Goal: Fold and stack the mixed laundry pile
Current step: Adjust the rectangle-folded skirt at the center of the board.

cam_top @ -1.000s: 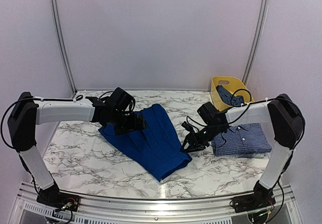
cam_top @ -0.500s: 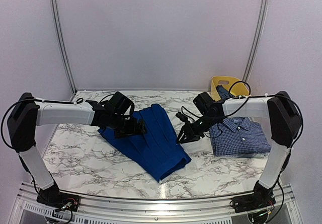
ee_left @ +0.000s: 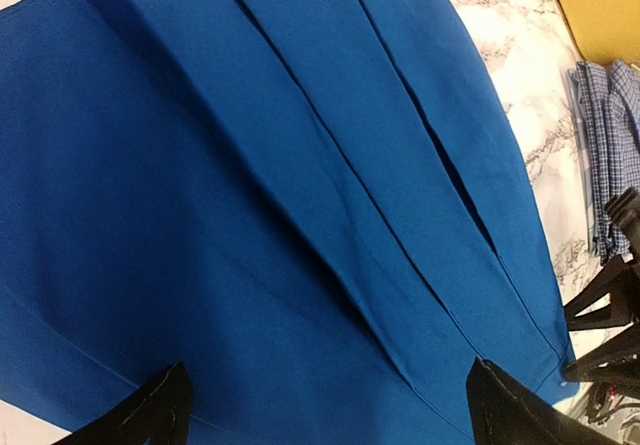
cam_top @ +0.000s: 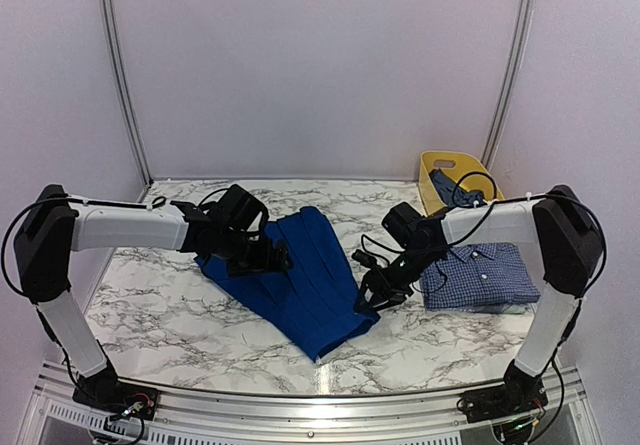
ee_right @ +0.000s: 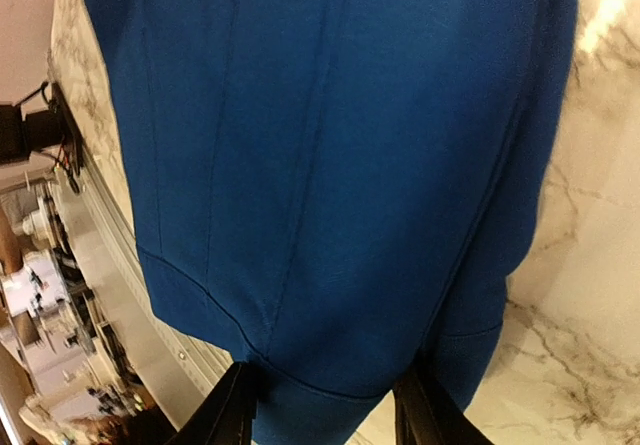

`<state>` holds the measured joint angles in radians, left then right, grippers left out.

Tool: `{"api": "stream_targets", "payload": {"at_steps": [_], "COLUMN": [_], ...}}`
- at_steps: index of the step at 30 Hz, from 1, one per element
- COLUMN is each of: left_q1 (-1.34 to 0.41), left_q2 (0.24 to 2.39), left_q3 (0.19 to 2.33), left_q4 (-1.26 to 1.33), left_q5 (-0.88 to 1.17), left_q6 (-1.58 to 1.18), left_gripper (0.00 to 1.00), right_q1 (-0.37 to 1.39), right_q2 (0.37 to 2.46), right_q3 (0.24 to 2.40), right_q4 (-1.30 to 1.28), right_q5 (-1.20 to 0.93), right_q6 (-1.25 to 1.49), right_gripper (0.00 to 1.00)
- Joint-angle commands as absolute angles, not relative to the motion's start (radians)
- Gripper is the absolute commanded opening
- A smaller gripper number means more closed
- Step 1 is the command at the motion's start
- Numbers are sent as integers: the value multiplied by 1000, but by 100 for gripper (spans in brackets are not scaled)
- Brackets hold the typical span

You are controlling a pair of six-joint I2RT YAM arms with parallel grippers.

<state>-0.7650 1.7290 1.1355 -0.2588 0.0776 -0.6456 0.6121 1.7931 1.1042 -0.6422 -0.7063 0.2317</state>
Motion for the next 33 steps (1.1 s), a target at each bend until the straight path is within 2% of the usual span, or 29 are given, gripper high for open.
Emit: {"api": "stream_targets", "payload": {"at_steps": [1, 4, 8, 12, 18, 23, 26, 33], "left_q1": [-783, -788, -788, -788, -789, -793, -790, -720], "left_q2": [1698, 1696, 1686, 1688, 1709, 1730, 1744, 1808], "left_q3": [1121, 1118, 1104, 1099, 1095, 1074, 1054, 1021], "left_q4": [-257, -258, -258, -258, -258, -258, -261, -279], "left_q5": [63, 51, 30, 32, 38, 41, 26, 38], "left_q6": [-632, -636, -647, -647, -633, -638, -639, -651], "left_gripper": [99, 99, 99, 99, 99, 99, 97, 71], "right_q1": [626, 625, 622, 598, 572, 567, 568, 568], "right_q2": [1790, 1787, 1785, 1799, 1862, 1901, 1917, 1853], "right_q3": [1108, 1156, 1228, 1251, 1143, 1103, 1093, 1082], "right_q4": [-643, -663, -703, -720, -639, -577, -564, -566], "right_q5": [-683, -645, -607, -585, -607, -578, -552, -472], "right_q6": [260, 257, 225, 171, 134, 140, 147, 162], "right_gripper": [35, 17, 1, 0, 0, 9, 29, 45]}}
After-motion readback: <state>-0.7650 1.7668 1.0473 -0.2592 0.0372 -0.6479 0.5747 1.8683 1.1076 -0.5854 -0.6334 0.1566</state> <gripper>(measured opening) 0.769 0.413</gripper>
